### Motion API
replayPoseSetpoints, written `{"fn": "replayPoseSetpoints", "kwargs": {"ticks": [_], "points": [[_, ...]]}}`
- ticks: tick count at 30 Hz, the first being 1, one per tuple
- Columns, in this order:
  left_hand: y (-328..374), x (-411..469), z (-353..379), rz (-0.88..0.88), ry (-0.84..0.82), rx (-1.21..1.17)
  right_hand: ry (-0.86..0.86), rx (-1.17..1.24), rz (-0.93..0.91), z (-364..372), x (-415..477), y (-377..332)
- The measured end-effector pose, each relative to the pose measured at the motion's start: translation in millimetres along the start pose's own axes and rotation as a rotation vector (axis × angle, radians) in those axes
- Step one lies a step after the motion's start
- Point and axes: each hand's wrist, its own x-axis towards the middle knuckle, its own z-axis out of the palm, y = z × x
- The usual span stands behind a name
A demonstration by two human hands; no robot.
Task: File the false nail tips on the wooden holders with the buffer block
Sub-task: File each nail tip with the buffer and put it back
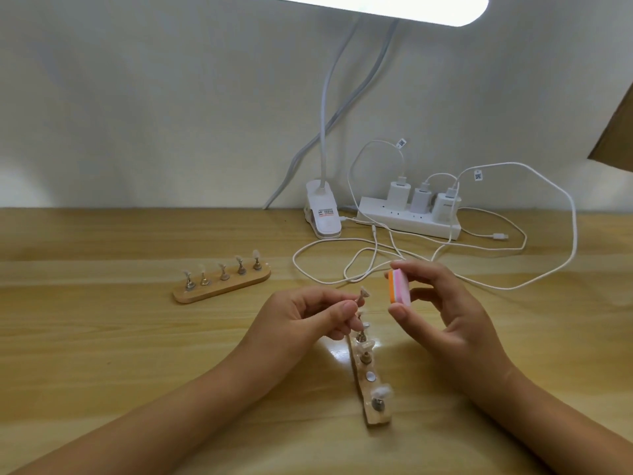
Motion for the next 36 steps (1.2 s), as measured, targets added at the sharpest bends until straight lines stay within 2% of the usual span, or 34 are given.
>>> {"fn": "replayPoseSetpoints", "kwargs": {"ticks": [7,13,23,36], "points": [[-1.2,-0.1,3.1,-0.008,-0.024,0.058,-0.057,-0.090,-0.106,2.4,0.4,-5.0],[1.9,-1.2,3.2,-0.017,-0.126,0.052,-0.088,-0.091,-0.134,2.1,0.5,-4.2],[1.4,-2.0,2.0,0.032,-0.094,0.077,-0.078,-0.155,-0.271,3.0,-2.4,-4.2],[0.8,-2.1,3.7,0.038,-0.122,0.075,-0.062,-0.279,-0.325,2.5,-3.4,-7.0]]}}
